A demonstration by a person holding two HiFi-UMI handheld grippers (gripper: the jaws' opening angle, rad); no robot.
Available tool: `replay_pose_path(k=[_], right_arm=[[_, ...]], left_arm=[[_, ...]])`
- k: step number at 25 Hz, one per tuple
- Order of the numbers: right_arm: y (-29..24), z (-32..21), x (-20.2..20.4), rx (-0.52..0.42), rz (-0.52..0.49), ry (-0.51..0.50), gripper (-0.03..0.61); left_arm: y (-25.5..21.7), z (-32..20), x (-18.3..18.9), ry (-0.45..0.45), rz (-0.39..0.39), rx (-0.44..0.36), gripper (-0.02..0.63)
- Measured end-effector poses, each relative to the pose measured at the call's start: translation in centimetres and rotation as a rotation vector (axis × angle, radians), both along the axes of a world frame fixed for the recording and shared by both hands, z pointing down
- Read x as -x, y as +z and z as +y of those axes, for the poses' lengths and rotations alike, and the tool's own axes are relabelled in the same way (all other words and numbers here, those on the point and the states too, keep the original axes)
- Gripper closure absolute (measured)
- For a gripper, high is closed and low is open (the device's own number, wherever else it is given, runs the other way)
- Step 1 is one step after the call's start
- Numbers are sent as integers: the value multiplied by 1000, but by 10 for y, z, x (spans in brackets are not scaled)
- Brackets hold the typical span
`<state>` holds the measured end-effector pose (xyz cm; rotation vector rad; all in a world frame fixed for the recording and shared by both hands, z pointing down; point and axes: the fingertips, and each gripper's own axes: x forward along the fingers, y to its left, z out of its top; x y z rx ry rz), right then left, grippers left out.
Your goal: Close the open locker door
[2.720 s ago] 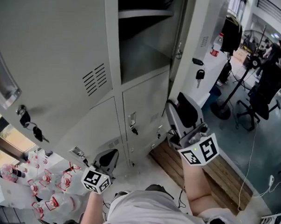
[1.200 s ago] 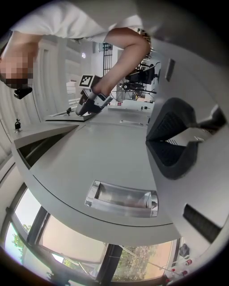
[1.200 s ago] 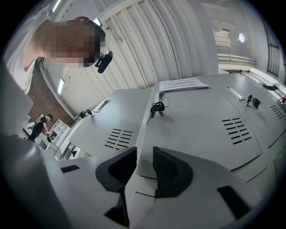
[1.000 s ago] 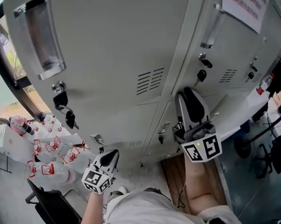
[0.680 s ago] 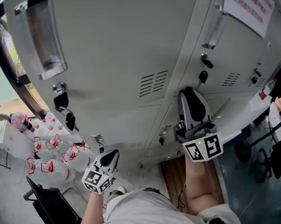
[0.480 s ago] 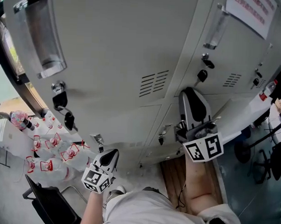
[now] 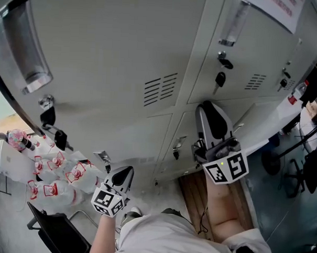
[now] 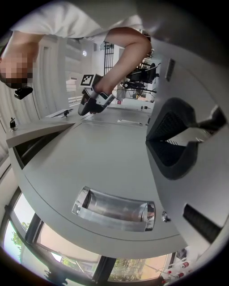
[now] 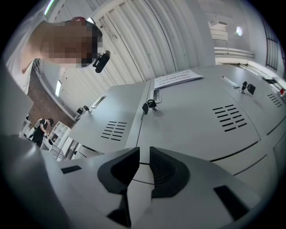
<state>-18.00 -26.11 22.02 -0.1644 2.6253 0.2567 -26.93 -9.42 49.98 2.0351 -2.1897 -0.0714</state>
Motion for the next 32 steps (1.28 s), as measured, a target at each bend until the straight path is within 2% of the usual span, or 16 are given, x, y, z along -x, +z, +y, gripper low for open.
replay_pose_path(k=[14, 32], right_arm=[[78, -11, -38, 107, 144, 102, 520], [211, 6, -110, 249, 400, 281, 525]], left_arm=[[-1, -46, -37, 176, -10, 15, 614], [-8, -99, -103, 405, -31, 24, 614]])
